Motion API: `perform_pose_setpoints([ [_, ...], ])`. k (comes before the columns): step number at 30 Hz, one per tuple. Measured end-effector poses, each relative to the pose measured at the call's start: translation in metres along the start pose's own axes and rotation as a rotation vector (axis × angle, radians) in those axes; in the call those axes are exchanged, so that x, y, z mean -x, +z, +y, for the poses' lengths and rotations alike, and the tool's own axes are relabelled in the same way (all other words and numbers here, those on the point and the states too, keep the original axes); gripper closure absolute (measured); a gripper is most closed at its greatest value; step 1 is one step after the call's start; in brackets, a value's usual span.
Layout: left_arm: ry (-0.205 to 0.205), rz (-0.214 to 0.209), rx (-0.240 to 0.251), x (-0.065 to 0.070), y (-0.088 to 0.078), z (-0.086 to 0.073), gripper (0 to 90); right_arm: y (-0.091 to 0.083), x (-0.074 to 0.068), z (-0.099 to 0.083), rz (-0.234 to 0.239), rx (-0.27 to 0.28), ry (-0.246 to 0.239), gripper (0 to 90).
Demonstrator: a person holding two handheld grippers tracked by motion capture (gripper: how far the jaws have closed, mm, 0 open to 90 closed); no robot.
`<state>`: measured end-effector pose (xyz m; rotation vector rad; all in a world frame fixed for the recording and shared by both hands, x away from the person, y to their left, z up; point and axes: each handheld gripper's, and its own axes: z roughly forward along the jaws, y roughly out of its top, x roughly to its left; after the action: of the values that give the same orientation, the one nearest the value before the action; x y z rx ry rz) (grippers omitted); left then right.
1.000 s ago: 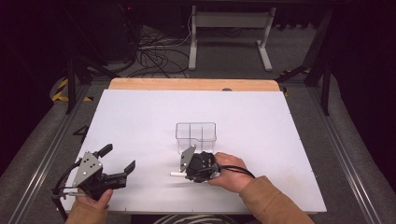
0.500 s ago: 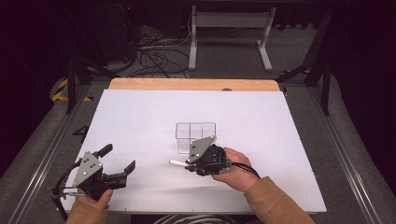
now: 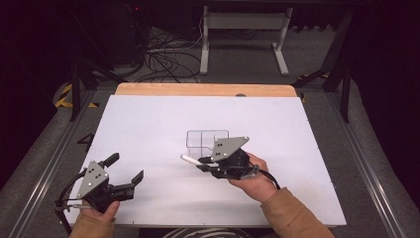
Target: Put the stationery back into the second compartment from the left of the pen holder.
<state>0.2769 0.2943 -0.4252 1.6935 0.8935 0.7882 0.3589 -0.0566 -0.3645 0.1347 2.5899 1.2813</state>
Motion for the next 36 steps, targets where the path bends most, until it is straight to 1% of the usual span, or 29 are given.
perform_pose_setpoints([
  [7, -0.003, 0.002, 0.001, 0.000, 0.000, 0.000, 6.8, -0.011, 0.006, 0.000, -0.035, 0.100, 0.050, 78.5],
  [9, -0.003, 0.002, 0.001, 0.000, 0.001, 0.000, 6.8, -0.014, 0.007, 0.000, -0.042, 0.121, 0.064, 78.5],
  [13, -0.006, 0.001, 0.002, 0.000, 0.001, 0.000, 6.8, -0.019, 0.010, -0.001, -0.075, 0.165, 0.085, 78.5],
  [19, -0.010, -0.002, 0.000, 0.000, 0.001, 0.000, 6.8, -0.025, 0.012, -0.001, -0.137, 0.231, 0.123, 78.5],
  [23, -0.011, -0.003, -0.002, 0.000, 0.001, -0.001, 6.8, -0.027, 0.012, 0.000, -0.206, 0.272, 0.131, 78.5],
  [30, -0.010, 0.000, 0.000, 0.000, 0.001, -0.001, 6.8, -0.026, 0.016, 0.001, -0.277, 0.335, 0.149, 78.5],
  [33, -0.010, -0.002, -0.001, -0.001, 0.001, -0.001, 6.8, -0.024, 0.017, 0.001, -0.329, 0.363, 0.155, 78.5],
  [36, -0.011, -0.002, -0.001, -0.001, 0.001, -0.001, 6.8, -0.023, 0.019, 0.002, -0.349, 0.394, 0.163, 78.5],
])
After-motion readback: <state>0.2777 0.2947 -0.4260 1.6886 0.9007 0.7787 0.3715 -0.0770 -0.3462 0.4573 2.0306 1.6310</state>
